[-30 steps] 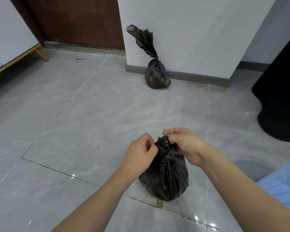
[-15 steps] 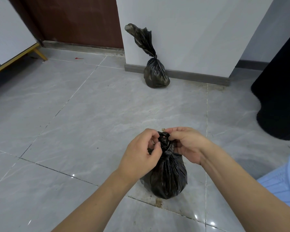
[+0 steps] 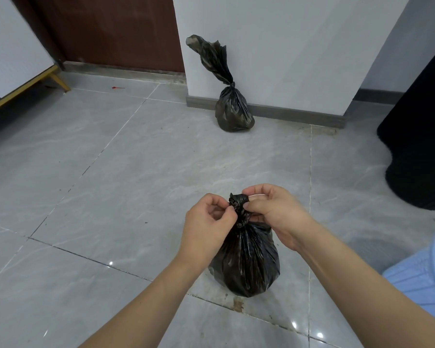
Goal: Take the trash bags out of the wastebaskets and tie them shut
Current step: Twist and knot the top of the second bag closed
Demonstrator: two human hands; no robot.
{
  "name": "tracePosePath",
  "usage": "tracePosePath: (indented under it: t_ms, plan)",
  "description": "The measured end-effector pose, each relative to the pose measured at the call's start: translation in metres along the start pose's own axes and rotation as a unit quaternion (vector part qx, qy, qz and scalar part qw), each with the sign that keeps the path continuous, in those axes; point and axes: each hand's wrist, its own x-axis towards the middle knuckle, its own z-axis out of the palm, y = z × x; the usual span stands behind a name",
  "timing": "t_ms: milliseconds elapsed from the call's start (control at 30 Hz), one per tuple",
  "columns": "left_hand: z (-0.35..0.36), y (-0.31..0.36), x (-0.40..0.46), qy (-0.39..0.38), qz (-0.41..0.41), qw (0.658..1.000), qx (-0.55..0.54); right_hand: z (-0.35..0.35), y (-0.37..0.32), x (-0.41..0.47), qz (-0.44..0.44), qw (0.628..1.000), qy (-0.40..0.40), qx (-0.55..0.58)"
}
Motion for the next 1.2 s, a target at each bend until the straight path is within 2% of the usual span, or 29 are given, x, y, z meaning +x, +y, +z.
tracePosePath:
  t_ms: [200, 467, 600, 733, 900, 1000, 1067, 1133, 1200]
  plan:
    - [0.001, 0.0, 0.006, 0.013, -0.048, 0.998, -0.042, 0.006, 0.003, -0.002, -0.028, 0.998, 0.023, -0.046]
    - [0.001, -0.006, 0.009, -0.003, -0.073, 0.996, -0.044, 0.007, 0.006, 0.001, -0.054, 0.995, 0.039, -0.079]
    - [0.001, -0.009, 0.01, -0.002, -0.09, 0.993, -0.081, 0.004, 0.011, 0.003, -0.056, 0.992, 0.042, -0.106]
    - [-0.001, -0.011, 0.007, 0.006, -0.07, 0.997, -0.045, 0.003, 0.016, 0.004, -0.062, 0.985, 0.053, -0.149]
    - [-0.008, -0.009, 0.005, 0.027, 0.002, 1.0, 0.011, 0.004, 0.018, 0.005, -0.054, 0.983, 0.062, -0.162]
    - [-0.011, -0.001, 0.007, 0.04, 0.017, 0.999, -0.024, 0.002, 0.021, 0.006, -0.053, 0.987, 0.051, -0.145]
    - [-0.012, 0.005, 0.01, 0.041, 0.001, 0.996, -0.084, 0.001, 0.023, 0.006, -0.048, 0.988, 0.049, -0.139]
    - [-0.012, 0.011, 0.012, 0.022, -0.039, 0.984, -0.174, 0.001, 0.025, 0.006, -0.049, 0.989, 0.044, -0.133]
    - [-0.011, 0.015, 0.012, -0.021, -0.074, 0.978, -0.196, 0.002, 0.026, 0.005, -0.058, 0.988, 0.043, -0.14]
